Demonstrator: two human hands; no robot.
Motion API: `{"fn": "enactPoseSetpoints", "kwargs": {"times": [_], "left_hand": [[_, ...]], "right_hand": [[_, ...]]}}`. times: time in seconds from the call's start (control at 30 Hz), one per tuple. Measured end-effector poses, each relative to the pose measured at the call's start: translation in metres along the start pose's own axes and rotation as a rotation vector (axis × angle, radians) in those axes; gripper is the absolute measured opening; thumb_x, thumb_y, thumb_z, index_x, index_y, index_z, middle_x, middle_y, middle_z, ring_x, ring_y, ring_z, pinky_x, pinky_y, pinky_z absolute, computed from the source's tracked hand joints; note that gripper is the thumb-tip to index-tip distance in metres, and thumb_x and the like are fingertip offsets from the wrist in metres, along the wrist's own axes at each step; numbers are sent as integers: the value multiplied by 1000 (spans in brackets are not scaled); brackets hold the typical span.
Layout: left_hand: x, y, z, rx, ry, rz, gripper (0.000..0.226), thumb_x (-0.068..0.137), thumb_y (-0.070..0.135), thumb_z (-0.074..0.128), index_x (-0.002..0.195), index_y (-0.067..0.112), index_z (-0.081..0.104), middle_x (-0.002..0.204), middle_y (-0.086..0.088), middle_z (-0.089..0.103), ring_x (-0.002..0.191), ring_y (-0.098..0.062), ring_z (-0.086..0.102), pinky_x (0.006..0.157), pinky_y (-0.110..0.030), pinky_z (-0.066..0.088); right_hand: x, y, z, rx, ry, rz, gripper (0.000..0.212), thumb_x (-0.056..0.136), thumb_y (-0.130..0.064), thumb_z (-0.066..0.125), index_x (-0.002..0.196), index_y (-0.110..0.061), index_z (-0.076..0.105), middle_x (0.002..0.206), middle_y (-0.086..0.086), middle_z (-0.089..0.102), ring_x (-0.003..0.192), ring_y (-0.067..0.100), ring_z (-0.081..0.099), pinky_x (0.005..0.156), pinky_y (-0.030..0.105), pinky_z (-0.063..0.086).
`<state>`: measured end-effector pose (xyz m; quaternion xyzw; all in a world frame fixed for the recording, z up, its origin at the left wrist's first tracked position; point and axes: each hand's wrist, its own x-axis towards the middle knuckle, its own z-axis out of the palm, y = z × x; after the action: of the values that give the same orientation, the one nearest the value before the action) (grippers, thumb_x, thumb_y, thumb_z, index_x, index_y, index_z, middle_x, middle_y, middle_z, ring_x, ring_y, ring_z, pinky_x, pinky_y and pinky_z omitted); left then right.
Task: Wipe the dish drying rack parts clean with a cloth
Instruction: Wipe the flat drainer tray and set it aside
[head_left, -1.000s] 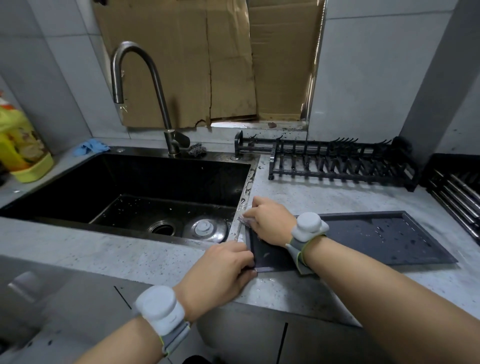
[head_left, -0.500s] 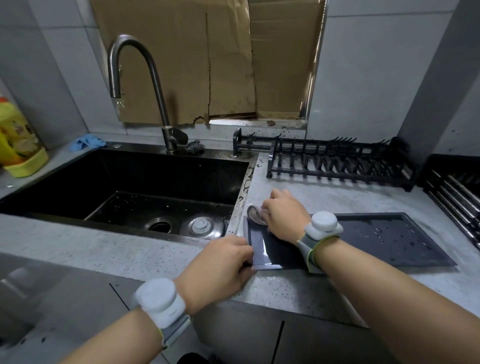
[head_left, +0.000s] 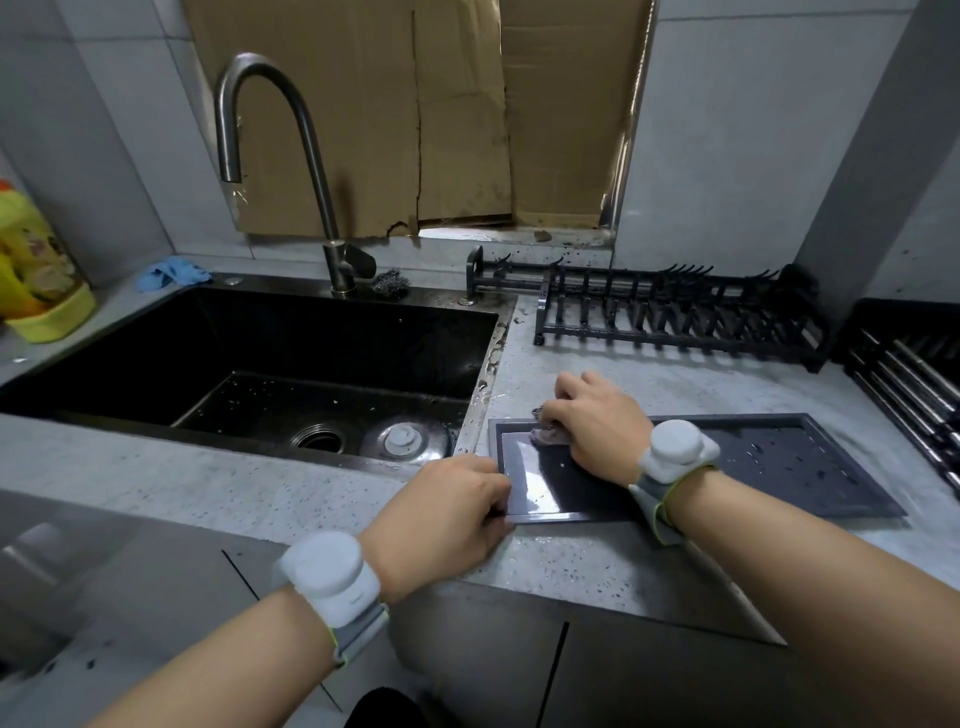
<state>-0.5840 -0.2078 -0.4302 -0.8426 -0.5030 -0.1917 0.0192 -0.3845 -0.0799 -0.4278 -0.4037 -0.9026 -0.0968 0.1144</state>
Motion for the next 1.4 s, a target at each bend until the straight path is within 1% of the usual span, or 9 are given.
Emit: {"fn": "enactPoseSetpoints", "kwargs": {"times": [0.2, 0.4, 0.6, 0.77, 0.87, 1.03, 1.2, 1.3, 1.4], "left_hand": [[-1, 1, 1, 14, 10, 7, 20, 77, 32, 78, 73, 19, 64, 76, 7, 60, 74, -18, 58, 61, -25, 36], [1, 2, 0, -4, 4, -16, 22, 76, 34, 78, 71, 19, 63, 75, 7, 59, 73, -17, 58, 61, -27, 41], [2, 3, -3, -22, -1, -32, 19, 80, 32, 77, 75, 18, 66, 80, 8, 61, 80, -16, 59, 65, -23, 31], [2, 5, -4, -10, -21, -49, 19, 79, 32, 78, 75, 18, 66, 80, 7, 61, 80, -17, 59, 66, -29, 39], [3, 6, -5, -13, -29, -54, 19, 76, 31, 79, 72, 18, 65, 78, 7, 60, 78, -18, 59, 65, -28, 39], [4, 6, -6, -26, -46, -71, 18, 84, 34, 74, 80, 18, 68, 85, 7, 62, 84, -14, 57, 72, -27, 40], [3, 8, -6, -36, -55, -89, 18, 85, 35, 73, 83, 18, 69, 88, 7, 62, 87, -14, 57, 74, -27, 42], [3, 7, -6, -36, -58, -97, 18, 85, 35, 73, 82, 18, 69, 87, 7, 62, 86, -14, 58, 73, -25, 38], [3, 7, -6, -40, -49, -99, 18, 84, 35, 74, 80, 18, 69, 86, 7, 62, 85, -15, 59, 72, -25, 38]], "right_hand": [[8, -22, -9, 262, 154, 80, 19, 87, -9, 61, 101, -15, 72, 101, 9, 53, 95, 30, 49, 74, 37, 45], [1, -31, 8, 158, -70, -98, 38, 97, -40, 43, 120, -18, 64, 127, 8, 49, 108, 29, 43, 97, 42, 41], [-16, 11, -11, 75, -170, -127, 35, 103, -33, 44, 134, -35, 59, 127, 1, 50, 103, 23, 46, 86, 36, 46], [3, -19, -8, 195, 15, -68, 31, 90, -8, 54, 114, -19, 71, 107, 11, 57, 97, 34, 54, 81, 40, 46], [4, -40, 7, 237, -21, -99, 31, 96, -15, 52, 124, -18, 64, 115, 14, 53, 101, 35, 49, 86, 47, 46], [-10, -8, -1, 135, -103, -115, 34, 104, -31, 43, 133, -29, 61, 124, 7, 50, 104, 28, 45, 90, 38, 43], [-12, 11, -16, 88, -185, -45, 37, 97, -16, 52, 127, -33, 66, 113, 3, 57, 103, 28, 56, 82, 35, 47], [-5, 12, -28, 332, -39, 209, 33, 91, -10, 59, 116, -28, 73, 115, 1, 66, 104, 24, 62, 91, 37, 50], [-11, 2, -37, 917, 88, 400, 31, 84, -2, 67, 102, -27, 72, 109, 2, 70, 92, 19, 64, 91, 43, 53]]}}
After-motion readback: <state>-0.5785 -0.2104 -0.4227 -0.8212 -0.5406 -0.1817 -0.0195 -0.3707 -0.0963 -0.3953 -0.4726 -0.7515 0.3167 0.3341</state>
